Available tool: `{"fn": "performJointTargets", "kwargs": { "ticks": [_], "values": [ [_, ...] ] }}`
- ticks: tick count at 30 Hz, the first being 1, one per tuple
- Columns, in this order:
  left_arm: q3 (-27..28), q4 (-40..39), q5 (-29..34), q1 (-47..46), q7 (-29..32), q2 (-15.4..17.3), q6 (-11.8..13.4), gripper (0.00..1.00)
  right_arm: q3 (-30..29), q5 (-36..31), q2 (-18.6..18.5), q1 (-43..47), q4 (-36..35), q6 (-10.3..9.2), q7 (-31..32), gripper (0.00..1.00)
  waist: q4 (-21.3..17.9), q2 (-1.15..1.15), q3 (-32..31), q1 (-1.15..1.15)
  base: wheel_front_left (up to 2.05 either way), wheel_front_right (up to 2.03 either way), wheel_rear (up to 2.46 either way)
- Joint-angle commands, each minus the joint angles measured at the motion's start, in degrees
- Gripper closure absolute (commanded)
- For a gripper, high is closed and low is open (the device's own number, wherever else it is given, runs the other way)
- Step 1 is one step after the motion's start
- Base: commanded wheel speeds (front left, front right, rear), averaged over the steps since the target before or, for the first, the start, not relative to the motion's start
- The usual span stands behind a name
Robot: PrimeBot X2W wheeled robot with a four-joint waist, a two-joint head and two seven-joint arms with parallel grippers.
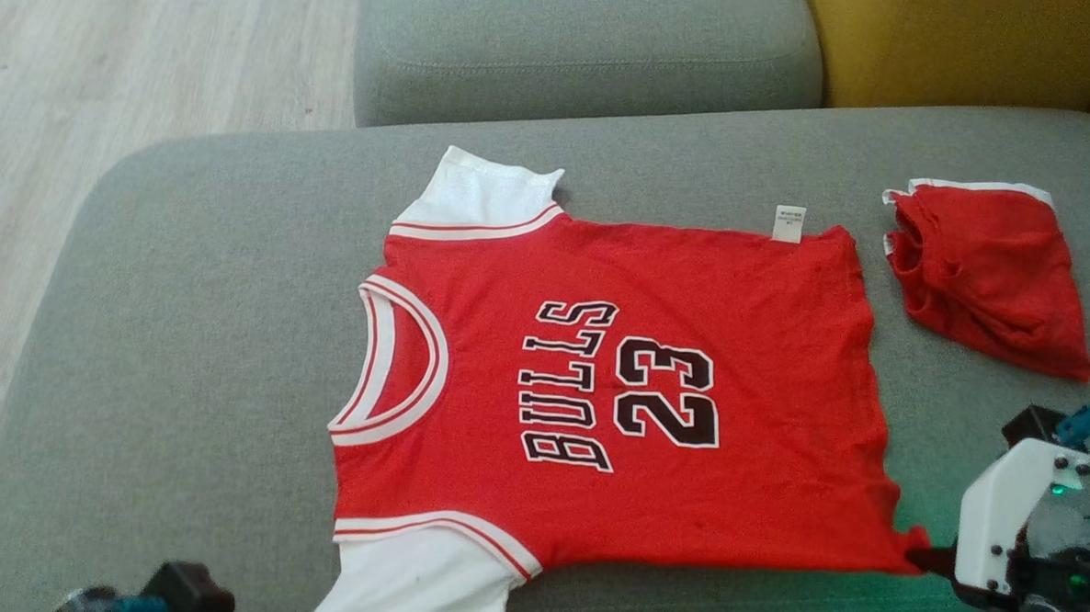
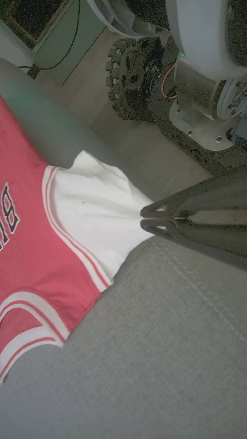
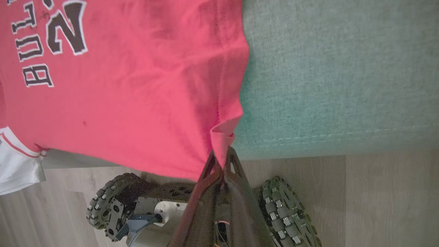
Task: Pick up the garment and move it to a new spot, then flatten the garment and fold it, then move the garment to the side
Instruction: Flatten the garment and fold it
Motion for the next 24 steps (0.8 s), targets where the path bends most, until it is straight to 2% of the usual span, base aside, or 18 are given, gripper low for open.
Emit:
{"fn": "performJointTargets", "kwargs": {
  "ticks": [1,9,16,24],
  "values": [
    [2.2,-1.4,-0.4,-4.4,-0.9,3.0,0.1,1.0,0.2,-0.9,-0.2,-1.8,-3.4,-0.01,0.4,1.0,0.1,0.0,0.2,0.0,0.0,0.0,0.0],
    [4.2,-1.5,-1.8,-9.9,-3.0,3.6,0.1,1.0,-2.6,-5.1,4.0,-4.7,-7.1,-0.01,-3.0,1.0,0.1,0.0,1.7,0.0,0.0,0.0,0.0],
    [8.2,-0.4,-2.6,-16.7,-4.7,0.1,0.6,1.0,-2.2,-6.1,5.1,-9.2,-4.4,-0.01,-8.5,1.0,-0.3,0.0,4.1,0.0,0.0,0.0,0.0],
    [9.7,4.0,-1.6,-22.7,-4.0,-4.7,2.3,1.0,-2.1,-5.7,5.5,-14.2,1.7,-0.01,-15.6,1.0,-1.1,0.0,7.1,0.0,0.0,0.0,0.0]
  ]
}}
